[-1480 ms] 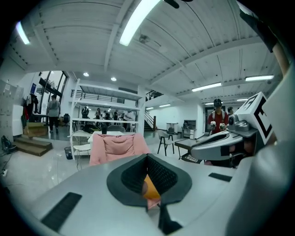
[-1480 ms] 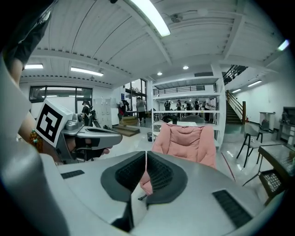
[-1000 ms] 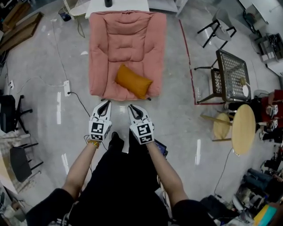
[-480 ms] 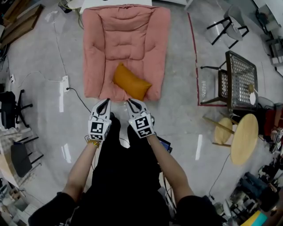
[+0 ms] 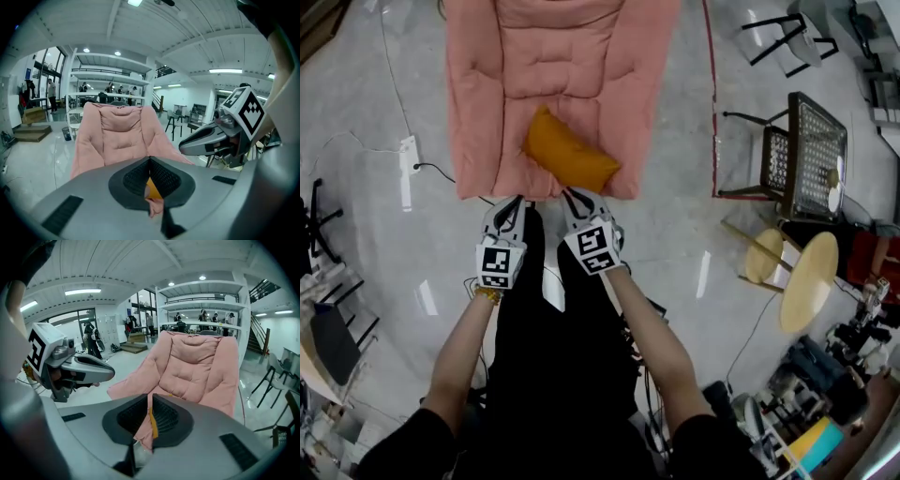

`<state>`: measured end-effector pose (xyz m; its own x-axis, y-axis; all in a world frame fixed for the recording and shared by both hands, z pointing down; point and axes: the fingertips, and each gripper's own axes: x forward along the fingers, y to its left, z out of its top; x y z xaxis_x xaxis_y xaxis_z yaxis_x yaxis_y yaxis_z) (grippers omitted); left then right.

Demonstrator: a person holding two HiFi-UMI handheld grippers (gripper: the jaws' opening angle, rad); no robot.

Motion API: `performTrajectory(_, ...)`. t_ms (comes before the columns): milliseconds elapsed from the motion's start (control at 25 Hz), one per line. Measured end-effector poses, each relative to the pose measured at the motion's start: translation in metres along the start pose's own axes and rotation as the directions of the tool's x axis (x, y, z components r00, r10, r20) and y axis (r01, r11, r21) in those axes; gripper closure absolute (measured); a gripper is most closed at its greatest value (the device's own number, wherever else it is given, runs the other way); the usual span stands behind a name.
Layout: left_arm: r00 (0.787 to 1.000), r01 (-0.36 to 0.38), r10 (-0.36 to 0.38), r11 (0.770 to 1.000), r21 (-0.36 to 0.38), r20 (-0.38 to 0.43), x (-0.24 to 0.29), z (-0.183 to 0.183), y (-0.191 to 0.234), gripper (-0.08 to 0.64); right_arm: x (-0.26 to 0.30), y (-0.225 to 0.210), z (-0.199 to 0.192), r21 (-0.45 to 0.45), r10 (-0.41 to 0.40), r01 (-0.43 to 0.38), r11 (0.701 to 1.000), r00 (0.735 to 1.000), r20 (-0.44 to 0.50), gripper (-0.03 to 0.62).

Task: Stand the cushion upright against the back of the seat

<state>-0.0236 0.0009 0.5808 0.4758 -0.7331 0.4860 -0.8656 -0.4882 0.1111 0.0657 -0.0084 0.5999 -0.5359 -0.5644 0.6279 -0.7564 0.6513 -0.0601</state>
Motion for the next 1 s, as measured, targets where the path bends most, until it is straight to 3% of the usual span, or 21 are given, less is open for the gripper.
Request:
performTrajectory(160, 0.999, 0.034, -0.034, 0.999, -0.005, -0.026, 0.025, -0.016, 0.014, 0.548, 0.048, -0.02, -0.014, -0.011, -0.023, 0.023, 1.0, 0.998, -0.059, 0.566)
performTrajectory(280, 0.998, 0.055, -0.055, 0.998, -0.006, -0.036, 0.041, -0.023, 0.019, 0.548, 0.075, -0.031, -0.033, -0.005, -0.016, 0.016, 1.0, 0.991, -0.132, 0.451)
performTrajectory(480, 0.998, 0.053, -0.054, 0.998, -0.021, -0.04, 0.062, -0.031, 0.042, 0.548, 0.114, -0.048, -0.065, -0.071, -0.045, 0.028, 0.997, 0.968, -0.248, 0.389)
performTrajectory(720, 0.998, 0.03, -0.032, 0.998, -0.053, -0.047, 0.073, -0.043, 0.069, 0.548, 0.163, -0.064, -0.108, -0.175, -0.081, 0.012, 0.984, 0.915, -0.394, 0.32)
performTrajectory(1000, 0.997, 0.027, -0.032, 0.997, -0.069, -0.077, 0.064, -0.067, 0.087, 0.548, 0.205, -0.083, -0.143, -0.238, -0.136, 0.008, 0.971, 0.841, -0.524, 0.313)
